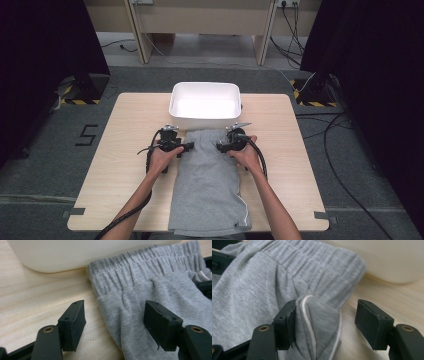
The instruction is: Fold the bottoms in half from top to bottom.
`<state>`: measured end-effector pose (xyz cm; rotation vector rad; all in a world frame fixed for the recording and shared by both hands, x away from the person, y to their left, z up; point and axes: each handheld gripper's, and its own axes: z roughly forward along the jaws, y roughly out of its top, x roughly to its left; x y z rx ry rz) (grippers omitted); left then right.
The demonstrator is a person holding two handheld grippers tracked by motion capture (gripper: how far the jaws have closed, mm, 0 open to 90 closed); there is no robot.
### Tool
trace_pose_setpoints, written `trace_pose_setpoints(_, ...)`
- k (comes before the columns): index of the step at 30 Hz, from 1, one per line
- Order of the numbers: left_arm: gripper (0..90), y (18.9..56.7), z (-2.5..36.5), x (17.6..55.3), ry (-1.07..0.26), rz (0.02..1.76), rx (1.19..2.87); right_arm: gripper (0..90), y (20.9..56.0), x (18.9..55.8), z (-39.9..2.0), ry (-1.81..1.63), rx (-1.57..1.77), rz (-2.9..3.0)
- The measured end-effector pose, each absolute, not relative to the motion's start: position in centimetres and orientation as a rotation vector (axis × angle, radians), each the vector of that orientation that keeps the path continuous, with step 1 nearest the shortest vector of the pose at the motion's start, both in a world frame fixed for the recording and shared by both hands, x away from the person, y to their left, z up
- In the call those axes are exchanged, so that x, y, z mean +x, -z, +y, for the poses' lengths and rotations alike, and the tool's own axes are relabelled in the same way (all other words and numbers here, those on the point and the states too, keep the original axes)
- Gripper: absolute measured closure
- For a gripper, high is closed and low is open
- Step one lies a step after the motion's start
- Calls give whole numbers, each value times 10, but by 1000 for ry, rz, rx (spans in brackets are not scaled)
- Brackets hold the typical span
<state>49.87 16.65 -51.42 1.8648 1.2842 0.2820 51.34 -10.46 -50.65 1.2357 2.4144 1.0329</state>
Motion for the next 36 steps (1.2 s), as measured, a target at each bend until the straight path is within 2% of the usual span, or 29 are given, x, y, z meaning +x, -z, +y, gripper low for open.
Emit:
trace_pose_setpoints(2, 355, 515, 165, 499, -284, 1272, 1865, 384, 508, 514, -104, -1040, 1201, 2412)
trace_pose_setpoints(5, 383, 516, 165, 503, -227, 1287, 1815, 496, 508, 513, -103, -1075, 1203, 2425)
trace_pose_setpoints(9, 489, 515, 161, 501, -296, 1244, 1888, 641, 509, 515, -104, -1131, 1239, 2429)
trace_pose_setpoints(12, 622, 516, 166, 502, -256, 1249, 1867, 727, 510, 516, -107, -1194, 1311, 2440)
trace_pose_setpoints(17, 781, 511, 169, 497, -296, 1203, 1864, 762, 508, 518, -112, -1252, 1329, 2448)
trace_pose_setpoints(21, 840, 501, 170, 489, -333, 1149, 1882, 772, 499, 512, -114, -1281, 1291, 2421)
trace_pose_setpoints(36, 862, 443, 184, 461, -448, 983, 1855, 789, 442, 484, -111, -1426, 1018, 2385)
